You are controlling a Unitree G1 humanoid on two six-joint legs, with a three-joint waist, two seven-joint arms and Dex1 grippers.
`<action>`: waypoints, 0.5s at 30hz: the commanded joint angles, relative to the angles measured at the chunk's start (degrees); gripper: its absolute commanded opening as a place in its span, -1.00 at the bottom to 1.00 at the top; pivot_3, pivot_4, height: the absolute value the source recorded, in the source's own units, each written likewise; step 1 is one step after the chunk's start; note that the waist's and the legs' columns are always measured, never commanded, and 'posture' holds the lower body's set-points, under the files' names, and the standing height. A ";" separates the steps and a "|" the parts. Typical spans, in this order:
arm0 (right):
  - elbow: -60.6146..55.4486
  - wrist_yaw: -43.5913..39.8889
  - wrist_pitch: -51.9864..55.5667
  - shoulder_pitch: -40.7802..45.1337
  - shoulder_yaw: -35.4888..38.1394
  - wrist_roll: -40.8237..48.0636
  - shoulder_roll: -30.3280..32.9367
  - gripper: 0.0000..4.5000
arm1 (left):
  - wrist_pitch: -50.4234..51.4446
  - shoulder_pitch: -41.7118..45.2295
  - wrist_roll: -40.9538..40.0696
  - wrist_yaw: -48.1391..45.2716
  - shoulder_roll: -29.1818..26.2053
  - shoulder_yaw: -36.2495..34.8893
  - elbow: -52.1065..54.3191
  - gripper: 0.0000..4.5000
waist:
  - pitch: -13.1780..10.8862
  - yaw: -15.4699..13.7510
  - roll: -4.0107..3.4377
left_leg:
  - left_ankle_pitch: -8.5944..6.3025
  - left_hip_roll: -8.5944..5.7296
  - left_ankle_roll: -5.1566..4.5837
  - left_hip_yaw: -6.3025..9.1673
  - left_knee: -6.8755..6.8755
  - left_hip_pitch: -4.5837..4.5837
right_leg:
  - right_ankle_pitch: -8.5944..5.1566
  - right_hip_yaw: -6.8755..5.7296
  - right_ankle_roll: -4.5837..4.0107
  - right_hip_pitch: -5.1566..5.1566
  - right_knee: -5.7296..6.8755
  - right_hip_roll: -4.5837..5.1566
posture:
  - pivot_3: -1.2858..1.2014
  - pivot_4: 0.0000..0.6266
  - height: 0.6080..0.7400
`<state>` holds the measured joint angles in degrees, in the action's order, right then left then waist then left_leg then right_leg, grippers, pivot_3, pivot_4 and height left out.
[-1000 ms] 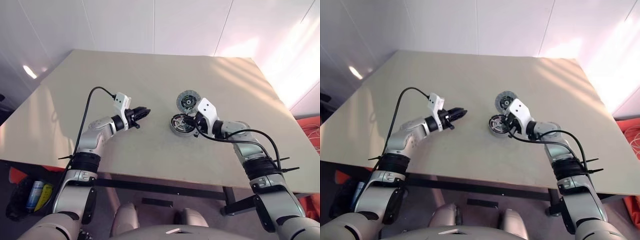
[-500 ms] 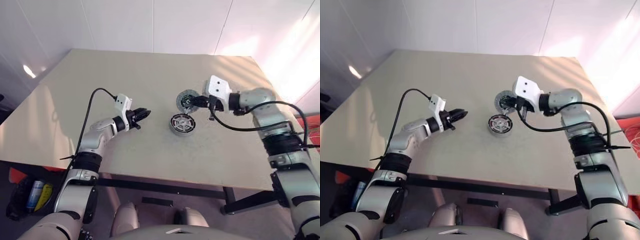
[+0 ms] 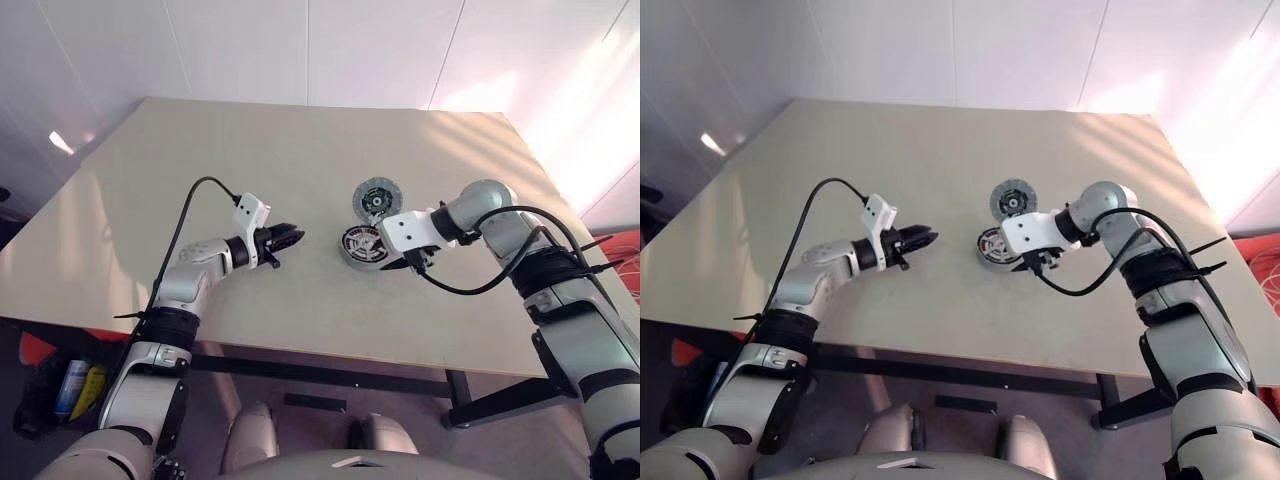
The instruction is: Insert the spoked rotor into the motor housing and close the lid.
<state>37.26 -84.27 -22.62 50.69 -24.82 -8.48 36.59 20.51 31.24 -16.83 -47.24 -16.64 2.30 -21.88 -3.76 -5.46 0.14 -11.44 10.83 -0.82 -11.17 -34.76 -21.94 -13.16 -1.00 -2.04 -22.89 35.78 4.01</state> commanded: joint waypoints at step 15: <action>18.61 5.81 -10.26 8.81 -1.12 -7.99 -3.42 -0.10 | -0.55 -1.31 0.10 1.28 -0.13 -0.33 3.82 -0.41 | 0.00 0.02 0.00 | 0.00 0.01 -0.05 0.01 -0.11 -0.09 | 0.01 -0.03 -0.01 -0.05 0.06 0.01 | 0.03 -1.00 1.00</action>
<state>55.34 -78.87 -32.20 57.94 -26.56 -15.94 32.45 20.53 29.53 -16.70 -45.97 -16.53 2.34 -19.95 -3.76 -5.45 0.14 -11.45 10.84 -0.86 -11.16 -34.90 -22.02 -13.15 -1.03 -2.05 -22.94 35.88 4.02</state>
